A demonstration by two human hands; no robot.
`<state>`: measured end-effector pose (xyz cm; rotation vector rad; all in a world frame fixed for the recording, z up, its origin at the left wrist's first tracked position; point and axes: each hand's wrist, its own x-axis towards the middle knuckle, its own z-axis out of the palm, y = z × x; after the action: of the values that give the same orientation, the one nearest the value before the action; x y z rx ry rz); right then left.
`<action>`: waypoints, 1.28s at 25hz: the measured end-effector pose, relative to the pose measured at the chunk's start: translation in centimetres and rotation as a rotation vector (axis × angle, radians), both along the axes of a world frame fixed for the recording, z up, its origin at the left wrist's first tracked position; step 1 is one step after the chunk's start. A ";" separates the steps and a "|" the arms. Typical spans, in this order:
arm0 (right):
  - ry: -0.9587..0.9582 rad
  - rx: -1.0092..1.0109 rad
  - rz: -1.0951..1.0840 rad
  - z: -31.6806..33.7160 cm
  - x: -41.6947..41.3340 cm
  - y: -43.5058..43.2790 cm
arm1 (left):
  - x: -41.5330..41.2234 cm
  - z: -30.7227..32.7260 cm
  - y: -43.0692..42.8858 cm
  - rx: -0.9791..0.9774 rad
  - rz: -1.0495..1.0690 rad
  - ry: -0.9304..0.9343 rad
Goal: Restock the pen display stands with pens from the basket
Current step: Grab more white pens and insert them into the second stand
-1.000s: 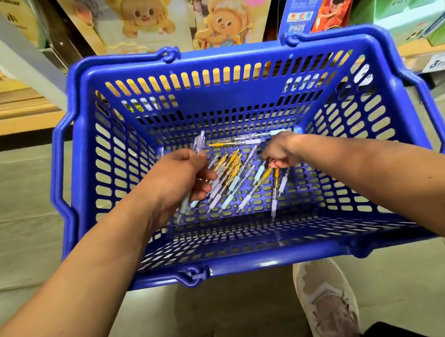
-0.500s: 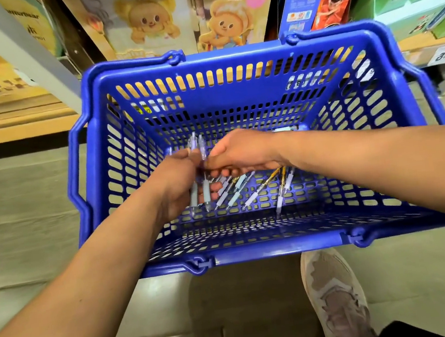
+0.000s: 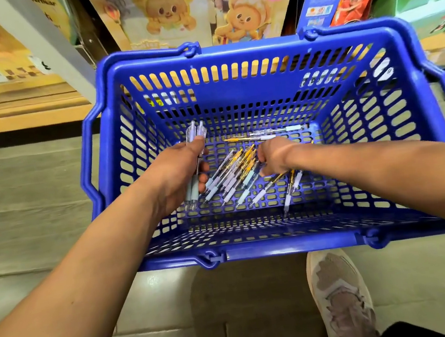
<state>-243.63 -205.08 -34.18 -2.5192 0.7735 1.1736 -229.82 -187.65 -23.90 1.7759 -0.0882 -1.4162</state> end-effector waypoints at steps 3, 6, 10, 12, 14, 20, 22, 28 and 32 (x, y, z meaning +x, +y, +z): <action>-0.138 -0.006 0.116 -1.5 -1.2 -0.6 | 0.1 -0.1 -0.1 -0.007 -0.003 -0.003; -0.197 0.018 0.180 -2.6 -1.8 -1.7 | 0.1 -0.4 -0.1 -0.023 -0.044 -0.035; -0.244 0.306 -0.021 -1.1 -2.2 -3.6 | 0.0 -0.6 0.0 -0.043 -0.062 -0.050; -0.398 0.496 -0.200 0.7 -1.9 -3.9 | -0.2 -0.6 -0.1 -0.036 -0.032 -0.038; -0.551 0.716 -0.399 2.5 -1.0 -3.5 | -0.3 -0.7 -0.1 -0.007 -0.036 -0.083; -0.781 1.067 -0.757 5.4 3.4 -0.4 | -1.1 -0.3 -0.4 -0.024 -0.035 -0.042; -0.774 1.080 -0.783 5.5 4.3 0.5 | -1.4 0.1 -0.2 -0.055 -0.008 0.027; -0.388 0.757 -0.769 2.9 3.6 -1.5 | -0.4 1.0 0.5 -0.067 0.032 0.038; -0.213 0.383 -0.926 -1.2 1.6 -1.3 | -0.3 1.2 0.6 -0.104 0.013 0.055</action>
<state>-241.98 -206.40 -35.34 -1.6005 1.2914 0.6240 -230.07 -187.02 -22.69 1.6488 -0.1195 -1.4248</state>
